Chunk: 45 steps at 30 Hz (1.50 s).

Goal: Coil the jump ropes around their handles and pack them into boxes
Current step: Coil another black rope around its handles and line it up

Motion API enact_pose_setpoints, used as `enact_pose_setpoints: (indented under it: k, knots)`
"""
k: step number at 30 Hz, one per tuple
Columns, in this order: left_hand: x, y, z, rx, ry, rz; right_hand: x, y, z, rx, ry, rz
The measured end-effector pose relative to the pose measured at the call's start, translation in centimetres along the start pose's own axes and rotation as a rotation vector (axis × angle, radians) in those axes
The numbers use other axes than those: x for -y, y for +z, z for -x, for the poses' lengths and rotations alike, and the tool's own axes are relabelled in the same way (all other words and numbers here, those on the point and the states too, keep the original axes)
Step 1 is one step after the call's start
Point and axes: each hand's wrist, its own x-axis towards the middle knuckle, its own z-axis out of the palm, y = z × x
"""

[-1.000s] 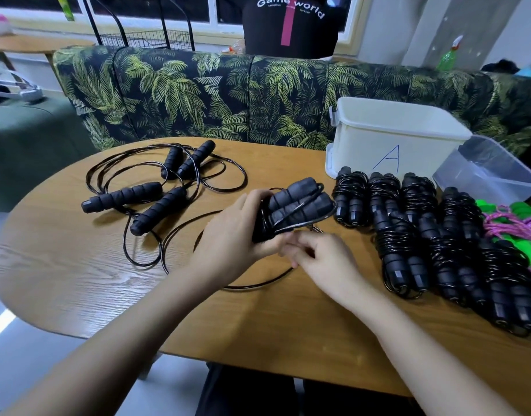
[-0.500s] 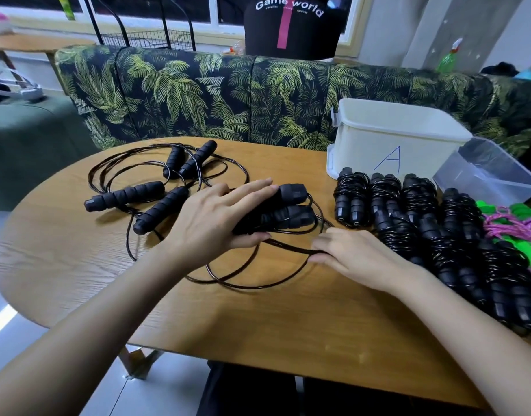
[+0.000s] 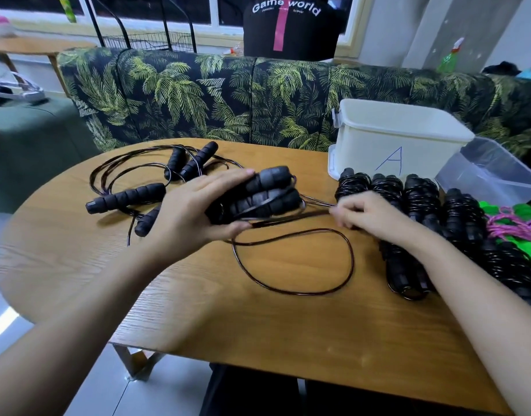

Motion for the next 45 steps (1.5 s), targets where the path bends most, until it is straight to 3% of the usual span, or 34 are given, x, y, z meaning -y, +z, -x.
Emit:
enact_pose_setpoints:
  k: [4,6,13,18,22,28,32,37,45]
  knots:
    - [-2.4,1.3,-0.5,0.152,0.218,-0.157,2.9,-0.3,-5.1,-0.110,0.043,0.148]
    - [-3.3,2.1,-0.3,0.181,0.232,-0.272,4.7,0.0,-7.1,-0.132,0.018,0.225]
    - [-3.5,4.1,0.4,0.288,-0.010,-0.606,7.7,0.2,-6.9,-0.220,-0.068,0.152]
    - [-3.5,4.8,-0.3,0.480,-0.225,-0.732,9.7,1.5,-2.9,-0.191,-0.074,0.164]
    - [-2.3,4.9,-1.0,0.411,-0.335,-0.739,10.3,2.8,1.8,-0.117,-0.083,0.323]
    - [-0.7,2.9,-1.5,0.227,-0.540,-0.433,7.3,6.6,6.5,-0.120,-0.198,0.503]
    - [-1.7,3.1,-1.5,0.113,-0.527,-0.202,4.9,9.0,5.8,-0.219,-0.285,0.625]
    - [-2.4,3.7,-1.2,0.004,-0.436,-0.154,4.9,11.3,3.9,-0.259,-0.439,0.694]
    - [-0.9,2.6,-0.4,-0.117,-0.476,-0.042,1.3,9.2,1.7,-0.449,-0.526,0.751]
